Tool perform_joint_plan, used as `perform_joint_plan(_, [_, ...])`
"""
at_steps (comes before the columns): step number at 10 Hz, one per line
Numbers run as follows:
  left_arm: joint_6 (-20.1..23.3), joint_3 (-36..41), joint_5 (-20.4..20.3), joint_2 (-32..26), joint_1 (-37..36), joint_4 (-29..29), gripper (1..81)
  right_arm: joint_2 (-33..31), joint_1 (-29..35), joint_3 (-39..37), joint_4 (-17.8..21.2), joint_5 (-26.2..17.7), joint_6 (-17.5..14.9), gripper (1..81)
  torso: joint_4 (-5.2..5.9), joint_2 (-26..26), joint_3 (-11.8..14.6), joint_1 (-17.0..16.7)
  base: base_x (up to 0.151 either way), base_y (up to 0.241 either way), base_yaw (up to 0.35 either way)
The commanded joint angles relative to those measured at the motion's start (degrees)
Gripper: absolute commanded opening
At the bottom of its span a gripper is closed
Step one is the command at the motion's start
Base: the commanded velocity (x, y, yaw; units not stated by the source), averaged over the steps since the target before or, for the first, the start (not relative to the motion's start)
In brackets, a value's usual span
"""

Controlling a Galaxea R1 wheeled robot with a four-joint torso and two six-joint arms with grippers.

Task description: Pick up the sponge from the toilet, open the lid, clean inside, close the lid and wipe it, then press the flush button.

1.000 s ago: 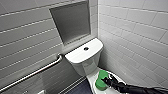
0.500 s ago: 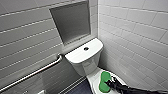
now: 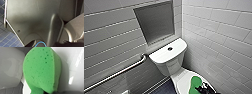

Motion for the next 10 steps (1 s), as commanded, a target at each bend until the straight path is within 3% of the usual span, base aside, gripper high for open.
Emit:
perform_joint_plan(1, [0.4,0.1,4.5,-1.0,-0.3,0.2,81.1,-6.8,-1.2,7.0,-2.3,2.7,0.6,1.0,0.00,0.0,0.0,0.0,0.000,0.000,0.000])
perform_joint_plan(2, [0.4,0.1,4.5,-1.0,-0.3,0.2,81.1,-8.6,-2.7,8.9,-3.0,4.2,1.4,1.0,0.00,0.0,0.0,0.0,0.000,0.000,0.000])
perform_joint_plan(5, [0.4,0.1,4.5,-0.9,-0.3,0.2,81.1,-14.5,-9.4,13.4,-15.6,7.3,13.7,1.0,0.00,0.0,0.0,0.0,0.000,0.000,0.000])
perform_joint_plan(6, [0.4,0.1,4.5,-0.9,-0.3,0.2,81.1,-16.5,-12.6,15.1,-20.3,10.4,17.9,1.0,0.00,0.0,0.0,0.0,0.000,0.000,0.000])
perform_joint_plan(10, [0.4,0.1,4.5,-1.0,-0.3,0.3,81.1,-18.9,-23.4,15.7,-30.6,17.6,29.1,1.0,0.00,0.0,0.0,0.0,0.000,0.000,0.000])
